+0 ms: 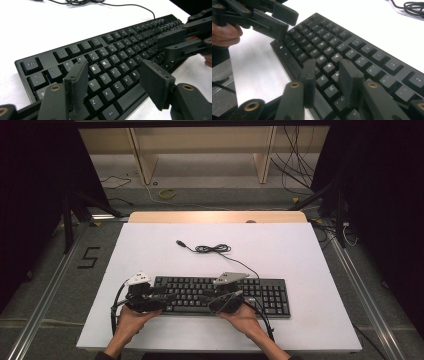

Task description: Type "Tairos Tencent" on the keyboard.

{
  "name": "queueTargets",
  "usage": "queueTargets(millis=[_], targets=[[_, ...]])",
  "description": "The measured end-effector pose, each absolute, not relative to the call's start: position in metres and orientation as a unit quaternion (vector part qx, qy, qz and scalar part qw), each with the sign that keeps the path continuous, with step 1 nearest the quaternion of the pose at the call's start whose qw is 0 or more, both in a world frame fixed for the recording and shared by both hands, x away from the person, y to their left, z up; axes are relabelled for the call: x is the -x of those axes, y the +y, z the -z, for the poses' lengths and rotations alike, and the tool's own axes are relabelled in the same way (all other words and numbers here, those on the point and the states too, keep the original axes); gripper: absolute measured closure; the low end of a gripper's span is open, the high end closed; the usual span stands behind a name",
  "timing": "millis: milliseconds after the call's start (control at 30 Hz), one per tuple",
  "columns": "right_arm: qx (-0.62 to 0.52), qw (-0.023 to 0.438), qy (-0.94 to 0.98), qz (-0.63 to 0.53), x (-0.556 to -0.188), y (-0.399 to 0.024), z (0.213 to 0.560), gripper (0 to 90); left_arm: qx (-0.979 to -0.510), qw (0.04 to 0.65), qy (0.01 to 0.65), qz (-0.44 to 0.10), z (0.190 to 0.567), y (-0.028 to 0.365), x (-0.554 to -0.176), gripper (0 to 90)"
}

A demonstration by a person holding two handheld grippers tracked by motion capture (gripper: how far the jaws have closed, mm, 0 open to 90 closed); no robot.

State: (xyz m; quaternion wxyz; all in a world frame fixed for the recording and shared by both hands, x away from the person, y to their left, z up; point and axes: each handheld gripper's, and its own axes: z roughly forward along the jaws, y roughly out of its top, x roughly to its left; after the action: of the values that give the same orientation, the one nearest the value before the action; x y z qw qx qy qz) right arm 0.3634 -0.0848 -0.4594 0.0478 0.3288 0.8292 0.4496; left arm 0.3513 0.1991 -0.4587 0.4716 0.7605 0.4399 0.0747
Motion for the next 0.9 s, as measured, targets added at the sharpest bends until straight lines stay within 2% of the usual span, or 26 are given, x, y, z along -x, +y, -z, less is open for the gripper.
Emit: queueTargets(millis=[333,900], targets=[[-0.326,0.045,0.837,-0.438,-0.368,-0.078,0.466,81.9,-0.757,0.481,0.435,-0.079,0.459,0.202,-0.343,36.3],[-0.319,0.041,0.847,-0.422,-0.369,-0.066,0.473,90.0,-0.75,0.501,0.424,-0.086,0.459,0.203,-0.333,32.8]])
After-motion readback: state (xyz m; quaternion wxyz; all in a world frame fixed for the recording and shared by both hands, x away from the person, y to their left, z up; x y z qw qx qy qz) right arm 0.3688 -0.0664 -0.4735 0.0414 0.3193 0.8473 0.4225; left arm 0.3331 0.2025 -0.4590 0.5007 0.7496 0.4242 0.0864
